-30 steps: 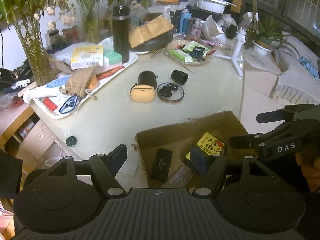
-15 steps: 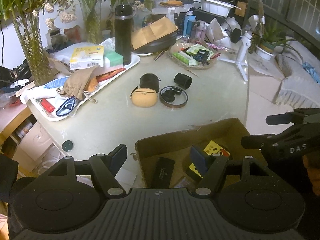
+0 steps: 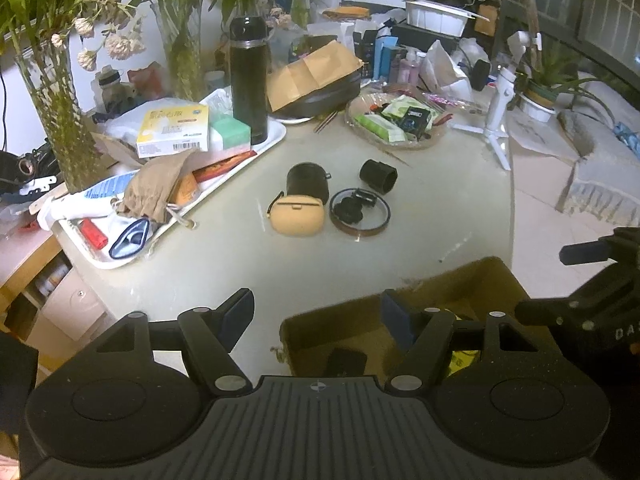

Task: Organize rigid objects
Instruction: 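Open both tools and lift them out of the box, then move the left tool toward the yellow round case on the table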

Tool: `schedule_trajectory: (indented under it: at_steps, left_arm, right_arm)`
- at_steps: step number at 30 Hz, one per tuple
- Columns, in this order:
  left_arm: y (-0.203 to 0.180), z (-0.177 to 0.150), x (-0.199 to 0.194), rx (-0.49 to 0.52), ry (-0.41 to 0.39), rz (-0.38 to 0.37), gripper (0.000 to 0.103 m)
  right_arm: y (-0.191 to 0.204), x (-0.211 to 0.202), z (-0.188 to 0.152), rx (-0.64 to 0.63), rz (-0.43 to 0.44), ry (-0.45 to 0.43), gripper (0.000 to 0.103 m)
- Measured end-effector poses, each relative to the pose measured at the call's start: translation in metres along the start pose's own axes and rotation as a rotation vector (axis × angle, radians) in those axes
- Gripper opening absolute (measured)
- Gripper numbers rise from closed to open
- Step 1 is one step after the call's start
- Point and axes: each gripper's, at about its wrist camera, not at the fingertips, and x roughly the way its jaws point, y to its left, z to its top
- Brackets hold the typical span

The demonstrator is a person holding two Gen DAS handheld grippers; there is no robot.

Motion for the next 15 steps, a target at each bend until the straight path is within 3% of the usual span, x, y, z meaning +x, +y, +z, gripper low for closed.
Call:
schedule_trajectory:
  at_steps: [6, 13, 15]
  left_arm:
    - [0.003, 0.006, 0.013, 0.021, -0.032, 0.003, 0.069]
    - [0.01, 0.014, 0.031, 0.029, -0.055, -0.005, 0.069]
    - [0.011, 0.018, 0.037, 0.031, -0.062, -0.008, 0.074]
  right_arm:
    - [0.004, 0.001, 0.001, -0.052, -0.035, -0.007, 0.103]
    - [-0.003, 0.0, 0.004, -0.017, 0.072, -0.035, 0.103]
    - [-0.004, 0.0, 0.005, -0.004, 0.089, -0.038, 0.103]
